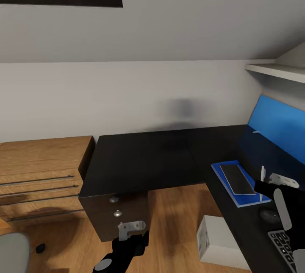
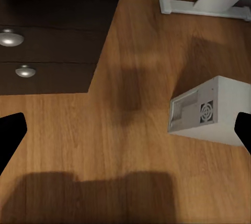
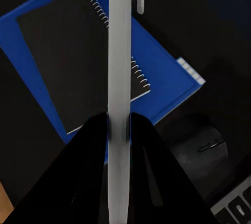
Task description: In the bedroom, organize the workspace by keeping the computer under the desk, ensuring the monitor is on the desk, placing the keyboard on the desk next to the monitor, placing the mouse on the desk next to the keyboard, moving the folder from the swivel chair onto the desk next to the mouse, stacking the notebook on top of the folder with the pen on top of the notebook, and positioning the swivel chair next to the desk.
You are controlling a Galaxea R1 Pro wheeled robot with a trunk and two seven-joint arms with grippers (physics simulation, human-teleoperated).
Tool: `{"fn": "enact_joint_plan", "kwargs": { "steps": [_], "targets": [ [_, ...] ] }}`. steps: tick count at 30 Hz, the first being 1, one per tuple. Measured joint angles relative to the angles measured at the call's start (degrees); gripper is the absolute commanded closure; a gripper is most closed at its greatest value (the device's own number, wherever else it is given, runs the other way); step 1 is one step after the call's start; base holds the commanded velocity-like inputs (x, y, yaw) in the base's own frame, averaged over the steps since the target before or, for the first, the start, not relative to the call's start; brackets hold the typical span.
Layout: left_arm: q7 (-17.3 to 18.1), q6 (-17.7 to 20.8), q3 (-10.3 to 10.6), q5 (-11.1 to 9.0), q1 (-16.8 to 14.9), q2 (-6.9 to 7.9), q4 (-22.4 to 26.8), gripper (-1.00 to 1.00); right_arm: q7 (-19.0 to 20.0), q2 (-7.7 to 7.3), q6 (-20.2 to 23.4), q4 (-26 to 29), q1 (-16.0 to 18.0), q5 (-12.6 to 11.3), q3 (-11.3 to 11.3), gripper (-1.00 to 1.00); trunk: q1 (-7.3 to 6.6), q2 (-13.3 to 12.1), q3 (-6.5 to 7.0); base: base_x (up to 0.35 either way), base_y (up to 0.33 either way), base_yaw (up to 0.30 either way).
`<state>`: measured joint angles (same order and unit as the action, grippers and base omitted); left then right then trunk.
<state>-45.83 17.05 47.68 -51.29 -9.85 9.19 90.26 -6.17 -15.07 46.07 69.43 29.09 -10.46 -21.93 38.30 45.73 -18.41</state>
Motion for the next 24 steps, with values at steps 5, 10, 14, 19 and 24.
{"fn": "enact_joint_plan", "kwargs": {
  "steps": [5, 10, 14, 19, 24],
  "targets": [
    [0.0, 0.0, 0.1, 0.0, 0.0, -0.02, 0.0, -1.0, 0.3, -0.01, 0.0, -0.7, -0.1, 0.0, 0.1, 1.0, -0.01, 0.0, 0.0, 0.041, 0.0, -0.004],
    [0.0, 0.0, 0.1, -0.1, 0.0, -0.08, 0.0, -1.0, 0.4, -0.03, -0.1, -0.9, -0.1, 0.0, 0.1, 1.0, -0.03, 0.0, 0.0, 0.243, 0.0, 0.0],
    [0.0, 0.0, 0.1, -0.1, 0.0, -0.13, 0.0, -1.0, 0.5, -0.03, -0.2, -1.4, -0.1, 0.0, 0.3, 1.0, -0.03, 0.0, 0.0, 0.265, 0.0, 0.0],
    [0.0, 0.0, 0.2, -0.1, 0.0, -0.23, 0.0, -1.0, 0.6, -0.06, -0.4, -2.3, -0.1, -0.1, 0.9, 1.0, -0.01, 0.0, 0.0, 0.094, 0.0, 0.0],
    [0.0, 0.0, 1.5, 0.0, 0.0, -0.32, 0.0, -1.0, 0.6, -0.1, -2.4, -2.8, -0.1, 0.0, 2.2, 1.0, 0.0, 0.0, 0.0, 0.028, 0.0, 0.0]
  ]
}}
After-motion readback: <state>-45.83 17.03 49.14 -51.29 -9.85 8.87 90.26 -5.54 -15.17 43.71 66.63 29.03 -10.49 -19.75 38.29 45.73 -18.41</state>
